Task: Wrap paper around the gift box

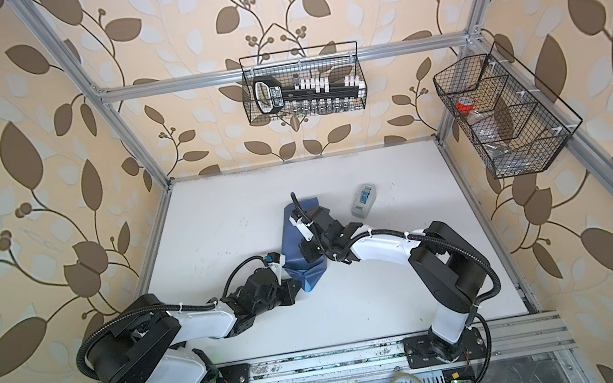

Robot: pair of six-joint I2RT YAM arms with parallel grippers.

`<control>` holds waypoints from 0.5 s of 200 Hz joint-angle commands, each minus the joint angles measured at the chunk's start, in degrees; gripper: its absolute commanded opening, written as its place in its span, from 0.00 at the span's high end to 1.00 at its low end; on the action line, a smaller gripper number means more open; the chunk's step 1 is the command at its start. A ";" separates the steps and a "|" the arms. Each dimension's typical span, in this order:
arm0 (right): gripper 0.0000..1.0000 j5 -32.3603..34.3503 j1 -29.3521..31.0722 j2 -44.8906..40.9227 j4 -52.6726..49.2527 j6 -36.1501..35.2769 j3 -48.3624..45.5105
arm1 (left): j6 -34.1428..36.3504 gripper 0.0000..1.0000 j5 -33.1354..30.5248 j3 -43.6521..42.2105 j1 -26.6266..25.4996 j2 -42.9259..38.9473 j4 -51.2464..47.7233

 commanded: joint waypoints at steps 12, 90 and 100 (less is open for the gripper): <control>0.95 -1.22 0.28 2.41 -4.27 -0.39 -1.14 | -1.00 0.97 -0.41 -3.07 -1.84 0.52 -9.47; 0.96 -1.34 0.28 2.67 -4.10 -0.27 -0.86 | -1.75 0.98 0.32 -3.46 -3.66 0.97 -10.15; 0.96 -1.34 0.28 2.60 -4.10 -0.36 -0.95 | -2.12 0.98 0.14 -3.50 -4.32 1.07 -10.19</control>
